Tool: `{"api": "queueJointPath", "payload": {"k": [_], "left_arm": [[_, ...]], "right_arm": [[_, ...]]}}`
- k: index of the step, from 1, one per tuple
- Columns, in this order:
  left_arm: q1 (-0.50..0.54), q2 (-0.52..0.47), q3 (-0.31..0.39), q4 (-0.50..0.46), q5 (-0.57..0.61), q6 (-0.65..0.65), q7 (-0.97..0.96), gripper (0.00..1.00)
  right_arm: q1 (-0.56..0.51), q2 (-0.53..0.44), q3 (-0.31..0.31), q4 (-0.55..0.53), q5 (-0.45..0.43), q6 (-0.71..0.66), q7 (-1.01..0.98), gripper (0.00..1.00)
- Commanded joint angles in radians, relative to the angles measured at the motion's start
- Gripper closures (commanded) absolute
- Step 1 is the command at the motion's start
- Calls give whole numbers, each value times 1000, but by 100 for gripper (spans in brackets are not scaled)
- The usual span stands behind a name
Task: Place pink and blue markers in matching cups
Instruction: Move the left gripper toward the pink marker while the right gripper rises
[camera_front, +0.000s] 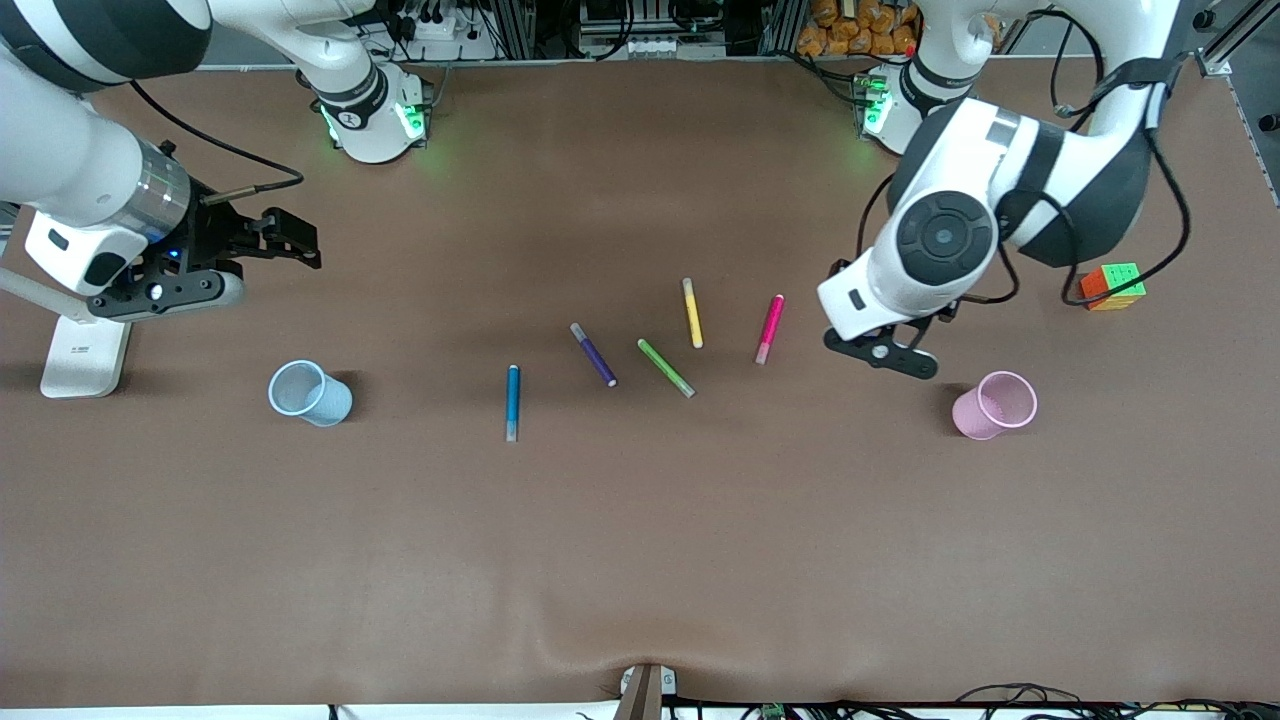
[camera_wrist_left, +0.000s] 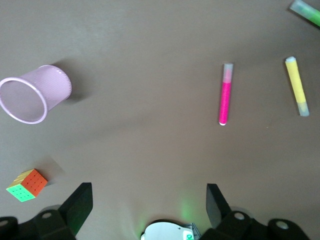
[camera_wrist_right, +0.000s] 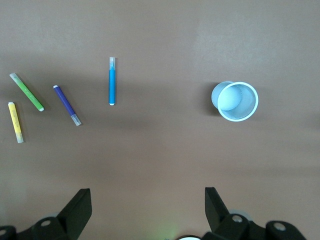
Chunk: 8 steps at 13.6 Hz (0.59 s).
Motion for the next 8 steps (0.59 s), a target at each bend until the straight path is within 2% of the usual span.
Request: {"api": "queueJointPath", "payload": {"k": [1, 8], "left_arm": [[-38, 56, 0, 20, 8, 1, 3, 0], [-75, 104, 0, 24, -4, 103, -27, 0]], "right_arm": [[36, 5, -7, 4, 25, 4, 79, 0], [59, 17, -9, 2, 22, 6, 145, 0]]}}
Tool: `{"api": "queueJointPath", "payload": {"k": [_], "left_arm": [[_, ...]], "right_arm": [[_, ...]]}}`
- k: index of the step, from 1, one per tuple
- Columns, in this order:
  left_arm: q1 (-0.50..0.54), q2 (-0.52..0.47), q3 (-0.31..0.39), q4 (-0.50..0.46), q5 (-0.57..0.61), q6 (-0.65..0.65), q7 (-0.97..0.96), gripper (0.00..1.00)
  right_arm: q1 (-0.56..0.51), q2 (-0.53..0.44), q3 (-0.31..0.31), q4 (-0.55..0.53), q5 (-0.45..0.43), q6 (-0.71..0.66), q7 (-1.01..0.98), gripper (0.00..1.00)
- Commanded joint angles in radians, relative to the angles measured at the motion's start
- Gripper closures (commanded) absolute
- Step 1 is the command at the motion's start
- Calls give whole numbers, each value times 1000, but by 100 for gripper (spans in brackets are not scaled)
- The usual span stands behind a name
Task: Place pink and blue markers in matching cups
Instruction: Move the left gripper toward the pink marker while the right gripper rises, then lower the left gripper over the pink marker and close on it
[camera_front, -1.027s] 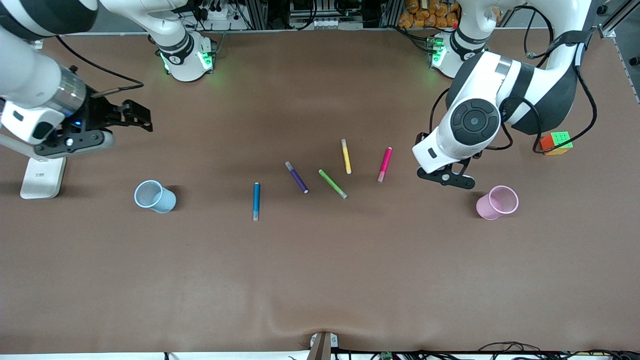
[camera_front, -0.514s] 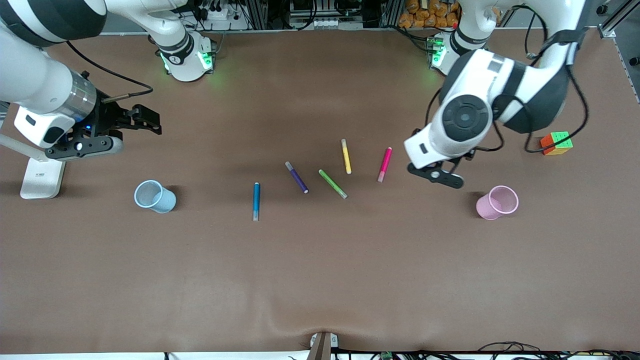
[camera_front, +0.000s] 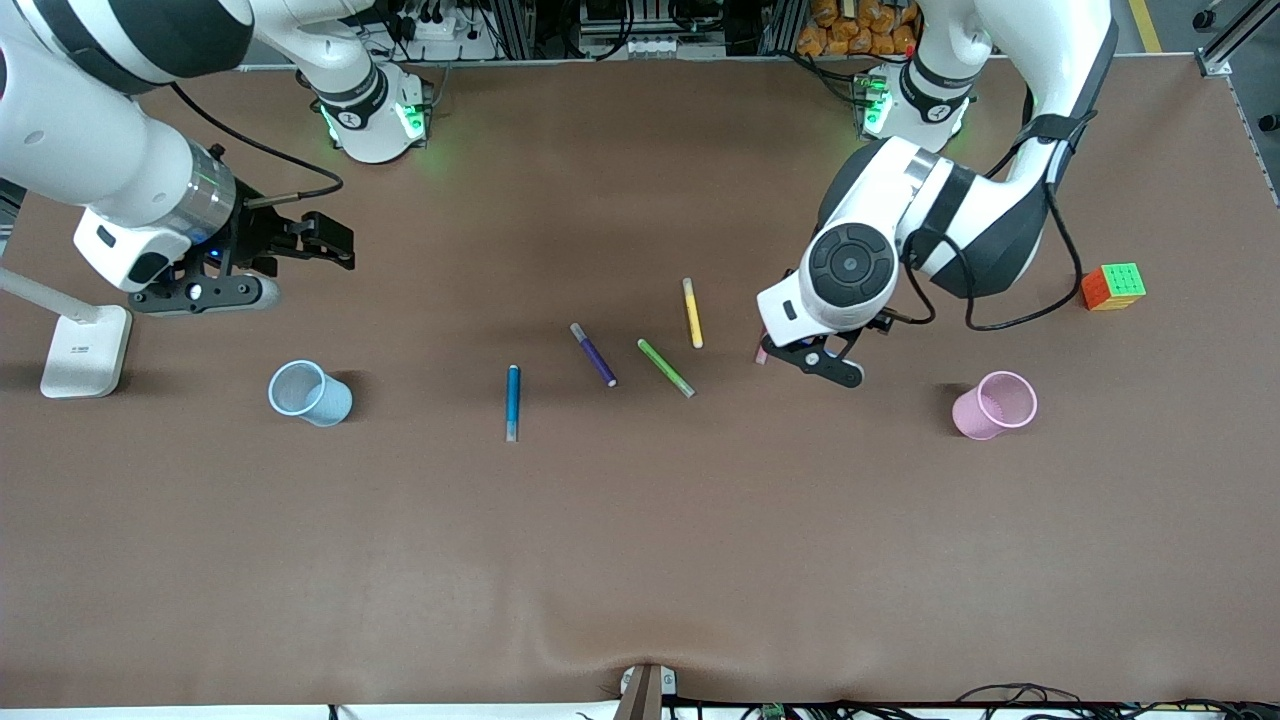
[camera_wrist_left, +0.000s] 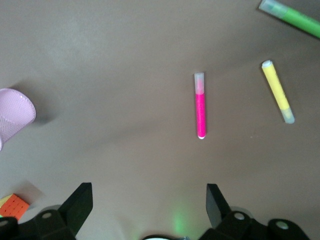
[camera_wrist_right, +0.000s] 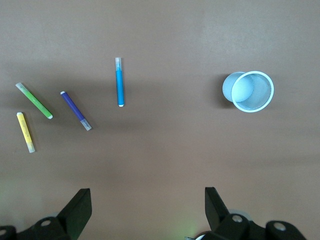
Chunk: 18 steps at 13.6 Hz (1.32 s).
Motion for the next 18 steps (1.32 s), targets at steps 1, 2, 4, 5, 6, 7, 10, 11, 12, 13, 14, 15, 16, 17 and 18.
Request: {"api": "queueJointPath", "payload": {"k": [1, 2, 4, 5, 6, 7, 10, 11, 12, 13, 14, 15, 16, 17, 18], "left_arm": [[-6, 11, 2, 22, -2, 24, -11, 0], [-5, 11, 2, 23, -4, 24, -14, 0], [-5, 11, 4, 23, -2, 26, -15, 0], [-8, 11, 4, 23, -2, 24, -25, 0], [-8, 12, 4, 22, -1, 24, -43, 0], [-9, 24, 4, 22, 8, 24, -51, 0], [-28, 89, 10, 61, -1, 29, -74, 0], [-32, 124, 11, 91, -2, 30, -84, 0], [-50, 156, 10, 102, -1, 33, -116, 0], [-75, 172, 10, 100, -7, 42, -162, 0], [-63, 188, 11, 97, -25, 56, -196, 0], [-57, 195, 11, 82, -32, 67, -201, 0], [-64, 201, 13, 71, -32, 78, -204, 0], [-67, 222, 13, 69, -32, 99, -207, 0], [-67, 238, 13, 69, -29, 120, -224, 0]], "right_arm": [[4, 3, -4, 3, 13, -5, 20, 0], [6, 3, -4, 3, 14, -5, 21, 0], [15, 3, -4, 4, 14, -8, 20, 0], [15, 4, -4, 3, 14, -3, 20, 0], [17, 12, -4, 1, 13, -3, 20, 0], [12, 30, -6, 1, 11, 4, 20, 0], [9, 41, -6, 1, 11, 18, 20, 0], [9, 41, -6, 1, 11, 18, 20, 0], [6, 41, -6, 1, 11, 18, 20, 0], [3, 41, -6, 1, 11, 20, 18, 0], [3, 41, -6, 1, 11, 18, 20, 0], [3, 41, -6, 1, 11, 18, 20, 0], [3, 41, -7, 1, 11, 18, 18, 0], [0, 41, -7, 1, 11, 20, 18, 0], [-3, 41, -7, 1, 11, 21, 18, 0]]}}
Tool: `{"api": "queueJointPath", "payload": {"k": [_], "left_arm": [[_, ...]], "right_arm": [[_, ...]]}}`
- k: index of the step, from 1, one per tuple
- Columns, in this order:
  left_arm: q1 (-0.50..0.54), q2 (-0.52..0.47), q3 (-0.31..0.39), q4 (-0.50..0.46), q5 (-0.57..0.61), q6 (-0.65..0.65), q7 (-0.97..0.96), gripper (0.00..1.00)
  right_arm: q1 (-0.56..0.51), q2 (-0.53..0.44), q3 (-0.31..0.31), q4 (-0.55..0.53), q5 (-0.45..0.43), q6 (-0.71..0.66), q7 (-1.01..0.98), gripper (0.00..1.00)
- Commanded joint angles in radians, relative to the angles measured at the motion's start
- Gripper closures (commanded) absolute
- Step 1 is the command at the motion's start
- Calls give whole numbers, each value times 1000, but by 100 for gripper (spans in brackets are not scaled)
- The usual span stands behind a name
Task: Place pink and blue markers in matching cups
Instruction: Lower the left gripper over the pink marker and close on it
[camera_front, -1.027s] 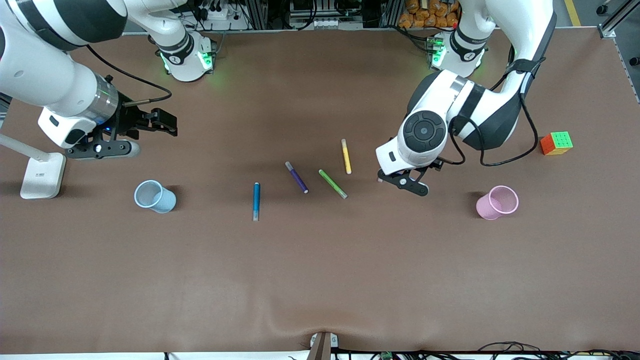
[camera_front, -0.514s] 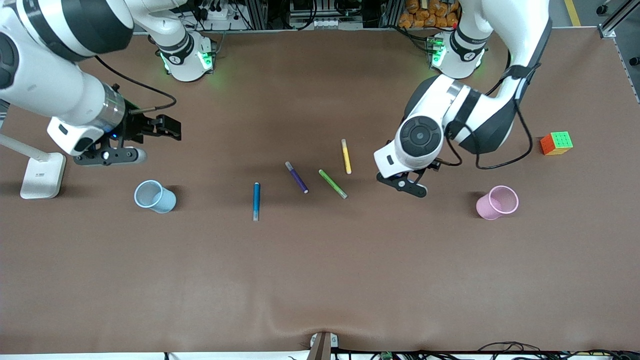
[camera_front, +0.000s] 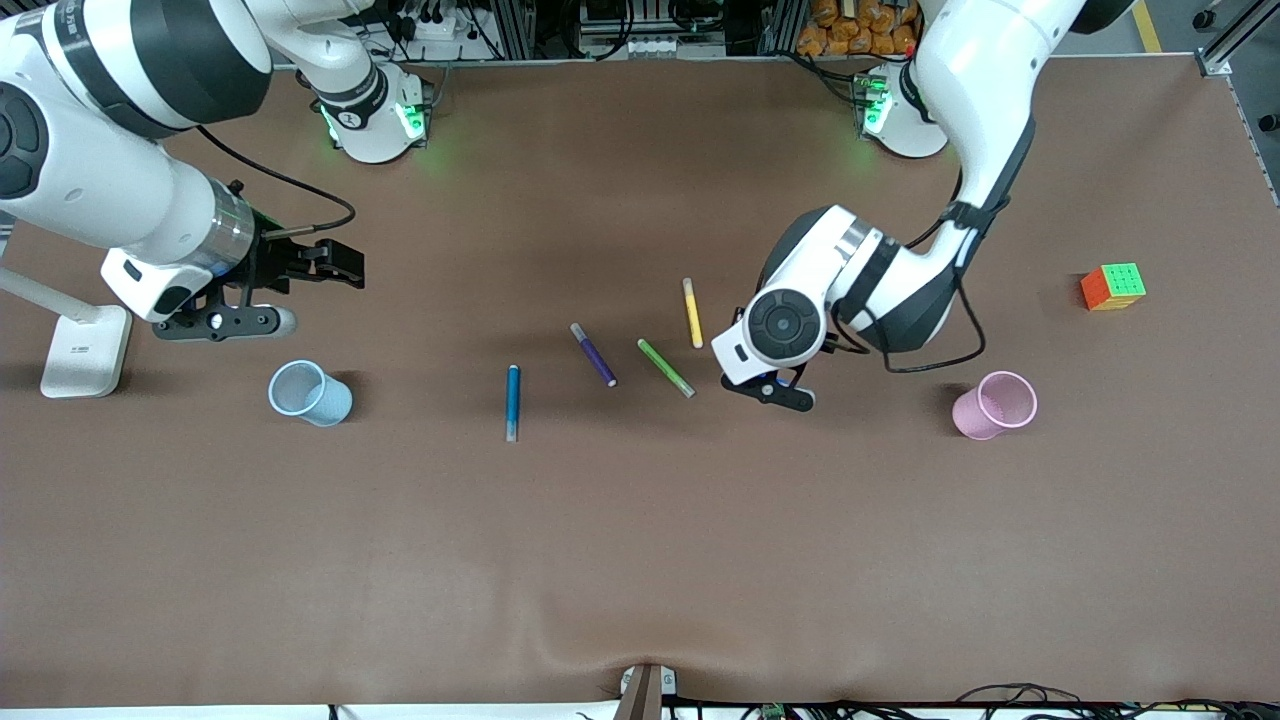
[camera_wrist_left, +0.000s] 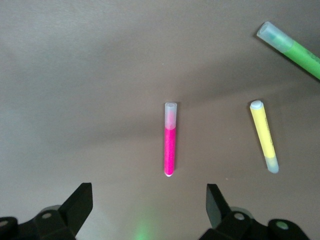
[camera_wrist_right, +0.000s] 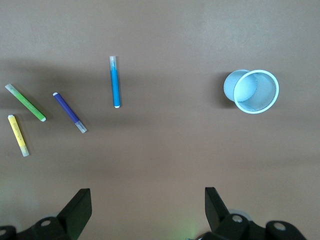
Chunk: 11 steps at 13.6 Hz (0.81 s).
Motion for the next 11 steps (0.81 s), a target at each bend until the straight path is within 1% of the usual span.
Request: {"api": "queueJointPath", "payload": {"k": [1, 4, 6, 9, 11], "left_arm": [[-8, 49, 11, 14, -11, 44, -47, 0], [-17, 80, 12, 11, -8, 52, -67, 3], [-20, 100, 12, 8, -2, 58, -79, 11], [-25, 144, 12, 6, 28, 82, -82, 20], [-27, 155, 14, 3, 32, 84, -76, 21]], "right_arm": [[-7, -4, -1, 5, 11, 1, 13, 0], [-7, -4, -1, 5, 11, 5, 13, 0], [-7, -3, -1, 5, 11, 7, 13, 0], [-7, -3, -1, 5, 11, 7, 13, 0], [-7, -4, -1, 7, 11, 8, 13, 0]]}}
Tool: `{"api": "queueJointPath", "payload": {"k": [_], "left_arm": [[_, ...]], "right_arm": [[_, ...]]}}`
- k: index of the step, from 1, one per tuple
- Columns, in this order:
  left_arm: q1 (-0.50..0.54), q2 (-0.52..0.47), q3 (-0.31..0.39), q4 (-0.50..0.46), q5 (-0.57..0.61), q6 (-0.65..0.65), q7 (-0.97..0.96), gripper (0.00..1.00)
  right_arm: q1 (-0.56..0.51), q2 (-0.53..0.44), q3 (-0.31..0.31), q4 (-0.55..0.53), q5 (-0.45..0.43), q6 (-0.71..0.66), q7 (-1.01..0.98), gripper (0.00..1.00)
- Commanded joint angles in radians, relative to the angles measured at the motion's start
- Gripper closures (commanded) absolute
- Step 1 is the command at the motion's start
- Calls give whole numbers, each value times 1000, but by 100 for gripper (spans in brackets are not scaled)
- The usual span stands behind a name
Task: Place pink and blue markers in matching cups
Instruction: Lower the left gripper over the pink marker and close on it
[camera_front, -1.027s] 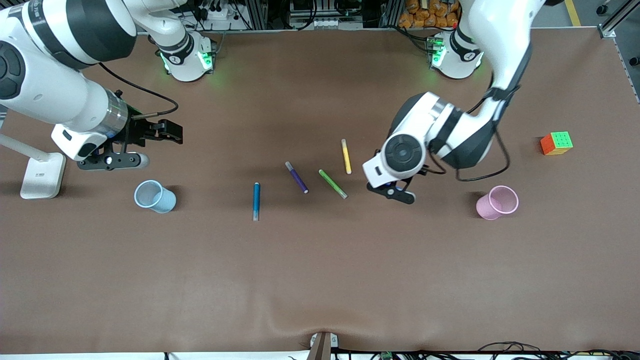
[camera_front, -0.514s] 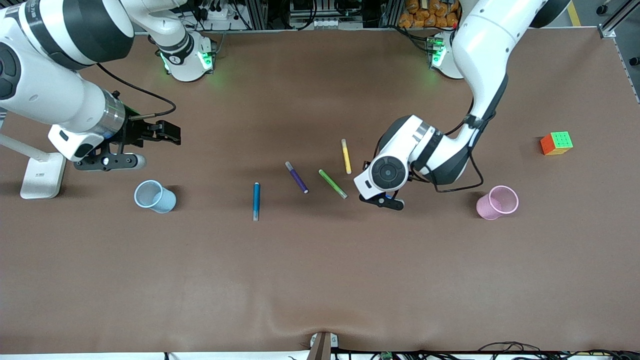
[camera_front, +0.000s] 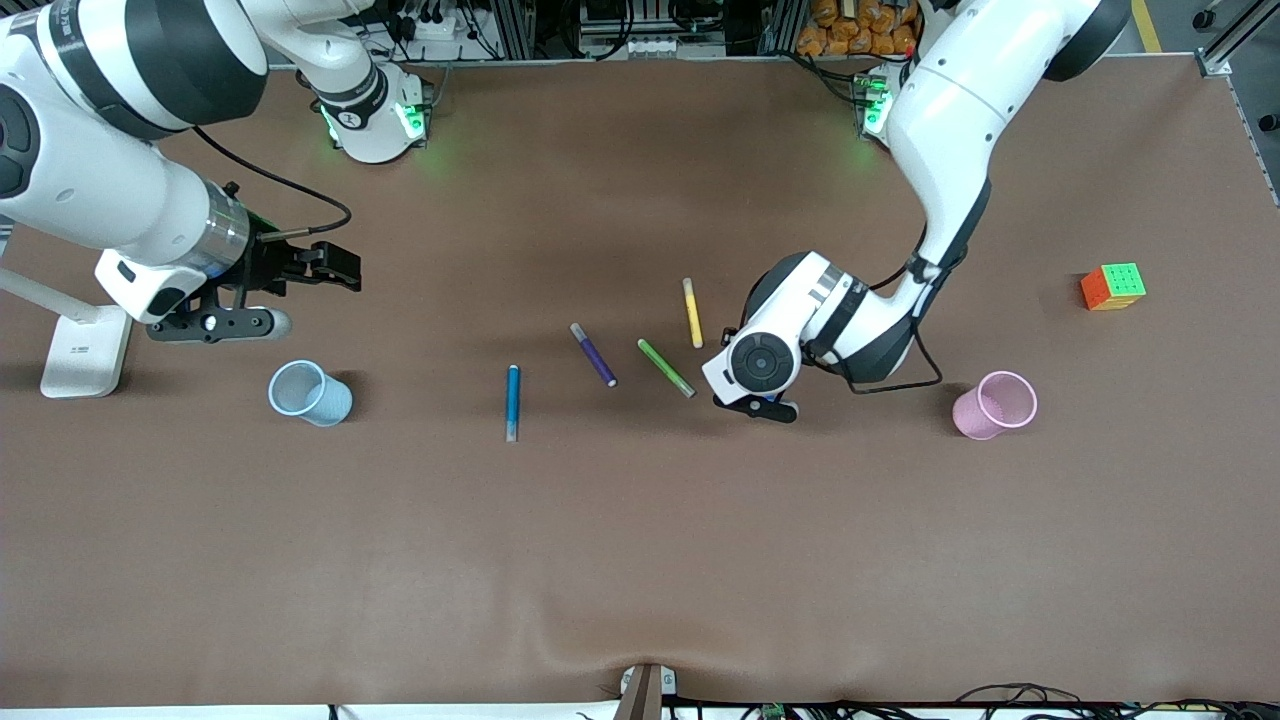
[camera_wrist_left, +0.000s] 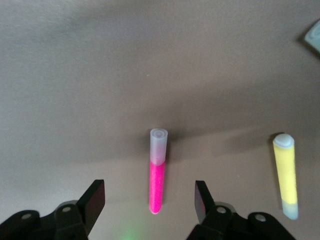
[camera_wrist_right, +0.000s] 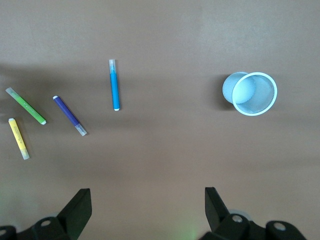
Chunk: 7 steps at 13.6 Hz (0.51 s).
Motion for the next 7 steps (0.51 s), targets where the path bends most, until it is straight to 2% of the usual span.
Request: {"api": "queueJointPath", "payload": {"k": [1, 3, 5, 7], "left_arm": [[-16, 19, 8, 8, 36, 9, -14, 21], [-22, 37, 8, 8, 54, 9, -16, 24], [-20, 48, 8, 10, 57, 24, 3, 36], [-20, 70, 7, 10, 79, 87, 22, 43]], "right_arm": [[-4, -4, 2, 7, 11, 4, 13, 0], [-5, -3, 2, 7, 11, 11, 13, 0], [-5, -3, 2, 7, 11, 19, 13, 0], [4, 17, 2, 5, 11, 33, 14, 0]]}}
